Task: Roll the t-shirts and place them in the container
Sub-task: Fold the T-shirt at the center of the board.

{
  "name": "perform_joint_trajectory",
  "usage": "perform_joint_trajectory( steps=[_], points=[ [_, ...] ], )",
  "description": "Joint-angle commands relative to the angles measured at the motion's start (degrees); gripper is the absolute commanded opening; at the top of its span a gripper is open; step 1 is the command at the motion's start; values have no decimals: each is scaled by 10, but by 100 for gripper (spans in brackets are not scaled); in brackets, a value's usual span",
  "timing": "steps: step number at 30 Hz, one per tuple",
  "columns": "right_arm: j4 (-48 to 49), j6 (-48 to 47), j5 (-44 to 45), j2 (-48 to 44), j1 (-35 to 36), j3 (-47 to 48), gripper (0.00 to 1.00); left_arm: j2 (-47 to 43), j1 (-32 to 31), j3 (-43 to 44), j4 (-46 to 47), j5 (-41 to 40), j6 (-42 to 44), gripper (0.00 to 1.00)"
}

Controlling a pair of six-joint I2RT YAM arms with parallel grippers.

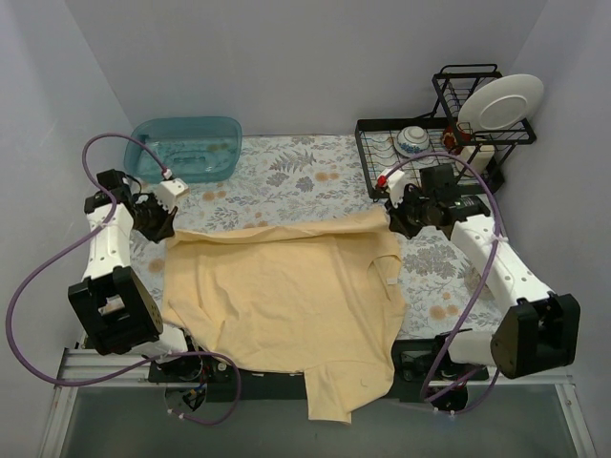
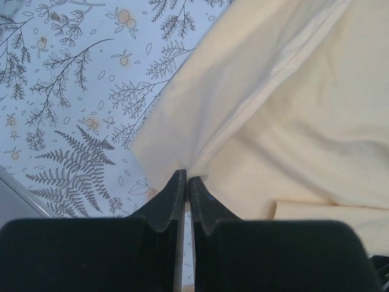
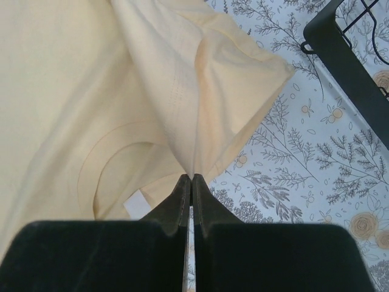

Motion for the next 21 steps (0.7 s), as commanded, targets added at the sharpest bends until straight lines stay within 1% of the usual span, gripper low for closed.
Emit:
perform_joint_trajectory(
  steps=[1, 3, 5, 10, 15, 21],
  points=[
    [-39, -37, -15, -57, 1, -26, 1, -34, 2, -15, -33, -29, 110, 0],
    [-48, -46, -18, -78, 1, -48, 1, -39, 2, -30, -34, -49, 151, 0],
    [-54, -62, -30, -94, 1, -61, 1, -45, 3, -40, -32, -61, 175, 0],
    [-88, -105, -46, -111, 1, -86, 1, -61, 2, -75, -30, -103, 245, 0],
    [-117, -171, -56, -129, 1, -114, 1, -93, 2, -105, -33, -116, 281, 0],
    [-145, -218, -75, -146, 1, -143, 1, -124, 3, -148, -22, -135, 284, 0]
  ],
)
